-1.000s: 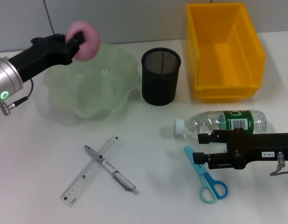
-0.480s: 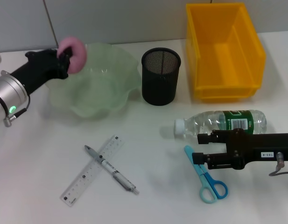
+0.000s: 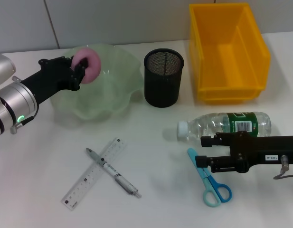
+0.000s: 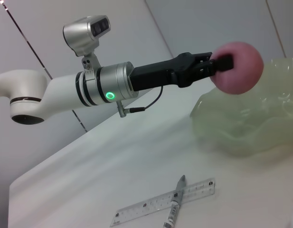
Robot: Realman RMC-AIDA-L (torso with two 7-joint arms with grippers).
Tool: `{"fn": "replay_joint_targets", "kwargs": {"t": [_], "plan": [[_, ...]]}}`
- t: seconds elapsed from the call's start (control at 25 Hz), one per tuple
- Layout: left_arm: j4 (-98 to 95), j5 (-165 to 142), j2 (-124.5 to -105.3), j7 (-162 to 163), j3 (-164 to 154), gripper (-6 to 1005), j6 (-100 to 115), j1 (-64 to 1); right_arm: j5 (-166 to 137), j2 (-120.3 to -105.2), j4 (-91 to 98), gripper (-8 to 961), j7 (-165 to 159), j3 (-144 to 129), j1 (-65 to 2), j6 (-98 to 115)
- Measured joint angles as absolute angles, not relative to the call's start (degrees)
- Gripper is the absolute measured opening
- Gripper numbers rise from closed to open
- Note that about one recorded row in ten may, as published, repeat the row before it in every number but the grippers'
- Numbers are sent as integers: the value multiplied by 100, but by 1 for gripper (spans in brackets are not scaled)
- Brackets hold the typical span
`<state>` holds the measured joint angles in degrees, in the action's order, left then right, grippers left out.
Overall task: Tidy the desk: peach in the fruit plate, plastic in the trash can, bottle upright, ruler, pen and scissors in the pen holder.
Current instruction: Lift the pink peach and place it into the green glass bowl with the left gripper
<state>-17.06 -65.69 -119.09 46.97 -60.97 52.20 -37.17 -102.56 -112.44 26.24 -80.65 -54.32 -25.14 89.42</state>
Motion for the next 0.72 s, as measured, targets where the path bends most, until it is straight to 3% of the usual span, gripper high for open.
{"fn": "replay_joint_targets", "kwargs": {"t": [0.4,0.6,0.72], "plan": [[-1705,-6564,-11909,4697,-6100,393,5246,-3725,-10256,-11254,2637,782,-8067,-5432,-2521,8940],[-1730,-6554,-11909,4689,-6099,626,5263,-3732,-10256,-11263,2637,781,-8067,-5419,-2530,8931],[-1770,-6549,-11909,4708,-6087,676,5291,-3720,-10256,-11276,2637,781,-8055,-5387,-2538,8930]]}}
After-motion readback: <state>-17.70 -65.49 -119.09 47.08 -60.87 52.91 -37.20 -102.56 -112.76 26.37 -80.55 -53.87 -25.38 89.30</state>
